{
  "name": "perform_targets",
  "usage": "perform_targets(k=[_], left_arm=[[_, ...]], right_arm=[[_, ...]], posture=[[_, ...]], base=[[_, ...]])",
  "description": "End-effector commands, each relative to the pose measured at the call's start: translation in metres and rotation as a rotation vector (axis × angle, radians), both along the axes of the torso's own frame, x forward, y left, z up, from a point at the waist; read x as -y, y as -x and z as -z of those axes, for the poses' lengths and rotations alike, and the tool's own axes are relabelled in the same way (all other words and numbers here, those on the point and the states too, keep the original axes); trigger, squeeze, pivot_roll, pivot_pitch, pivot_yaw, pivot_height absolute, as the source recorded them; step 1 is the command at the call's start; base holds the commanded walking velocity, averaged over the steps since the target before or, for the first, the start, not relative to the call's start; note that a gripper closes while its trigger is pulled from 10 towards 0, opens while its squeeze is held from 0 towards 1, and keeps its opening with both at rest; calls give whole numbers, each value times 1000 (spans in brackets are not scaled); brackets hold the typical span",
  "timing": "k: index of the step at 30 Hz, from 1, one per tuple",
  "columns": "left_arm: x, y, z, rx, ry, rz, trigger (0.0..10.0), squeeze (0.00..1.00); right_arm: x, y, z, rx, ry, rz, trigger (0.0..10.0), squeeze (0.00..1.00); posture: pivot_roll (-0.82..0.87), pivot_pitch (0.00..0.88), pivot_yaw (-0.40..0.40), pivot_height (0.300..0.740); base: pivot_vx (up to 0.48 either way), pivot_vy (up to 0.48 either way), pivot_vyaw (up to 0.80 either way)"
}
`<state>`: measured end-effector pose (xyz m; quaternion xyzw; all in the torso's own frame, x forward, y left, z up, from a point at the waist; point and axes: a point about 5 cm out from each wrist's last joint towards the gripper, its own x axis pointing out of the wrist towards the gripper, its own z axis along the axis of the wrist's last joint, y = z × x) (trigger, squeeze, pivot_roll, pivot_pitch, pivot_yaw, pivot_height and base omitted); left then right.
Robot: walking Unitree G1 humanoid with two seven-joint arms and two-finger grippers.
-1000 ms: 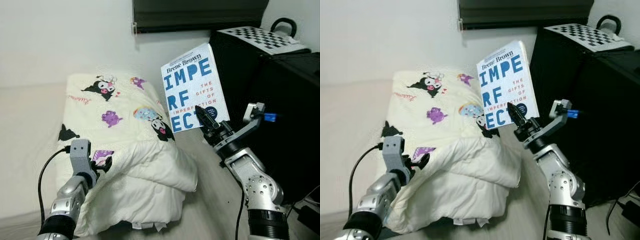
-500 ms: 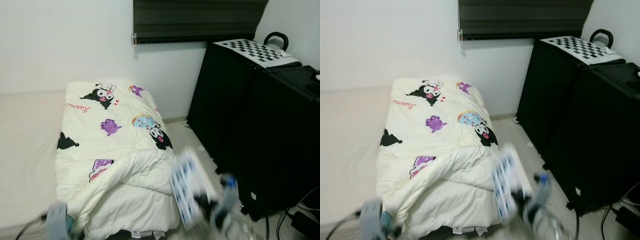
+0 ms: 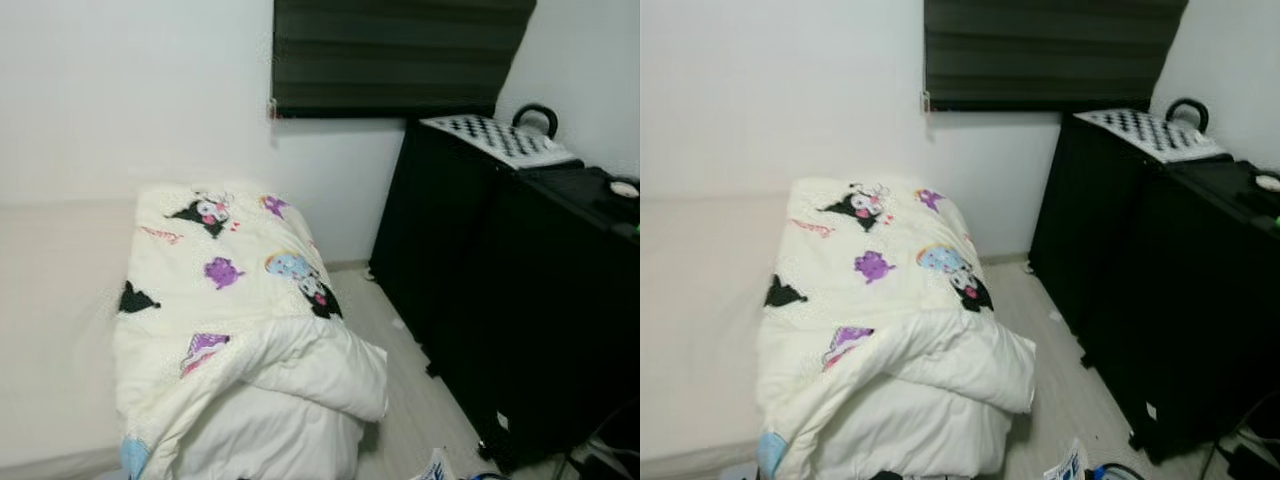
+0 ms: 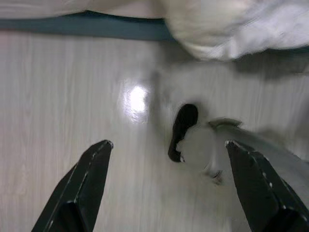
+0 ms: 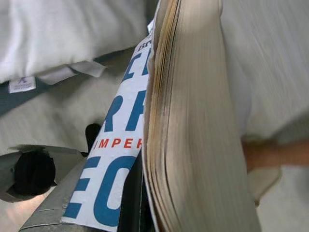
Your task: Clean up the room
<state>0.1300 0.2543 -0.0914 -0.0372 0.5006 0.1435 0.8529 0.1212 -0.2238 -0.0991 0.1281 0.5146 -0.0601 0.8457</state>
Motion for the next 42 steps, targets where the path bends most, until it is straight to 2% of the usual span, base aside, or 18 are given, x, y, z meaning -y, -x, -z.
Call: perform_targets(k=[1, 8, 13, 19, 26, 30, 33, 39, 40, 42], left_arm=[[-2, -5, -2, -2, 3, 38, 10000, 0], [0, -10, -3, 1, 15, 52, 10000, 0], [2, -9, -2, -12, 14, 46, 10000, 0], [3, -6, -1, -25, 11, 22, 10000, 0], [5, -6, 1, -29, 23, 12, 10000, 0], [8, -7, 1, -31, 23, 54, 10000, 0], [12, -8, 1, -36, 17, 89, 10000, 0], [17, -6, 3, -71, -26, 201, 10000, 0], [19, -4, 5, -92, -49, 262, 10000, 0], [21, -3, 5, -107, -65, 304, 10000, 0]], right_arm=[[3, 10, 4, -57, 31, -46, 10000, 0], [3, 1, 1, -41, 76, -94, 10000, 0], [2, 3, 3, -50, 106, -128, 10000, 0], [3, 8, 4, -54, 124, -145, 10000, 0], [2, -5, -1, -2, 119, -203, 10000, 0], [-3, -12, -2, 13, 116, -197, 10000, 0], [-8, -12, 0, -8, 124, -237, 10000, 0], [-17, -1, 6, -91, 186, -406, 10000, 0], [-19, 3, 8, -127, 211, -467, 10000, 0], [-20, 6, 9, -151, 228, -507, 10000, 0]], posture=[[53, 0, -71, 740], [59, 0, -74, 740], [65, 0, -81, 740], [68, 0, -85, 740], [58, 0, -86, 740], [55, 0, -86, 740], [56, 0, -87, 740], [54, 0, -89, 740], [54, 0, -91, 740], [54, 0, -91, 740]], base=[[0, 0, 781], [0, 0, 781], [0, 0, 781], [0, -469, 775], [0, -201, 768], [0, 0, 0], [0, 0, 0], [0, 0, 0], [0, 0, 0], [0, 0, 0]])
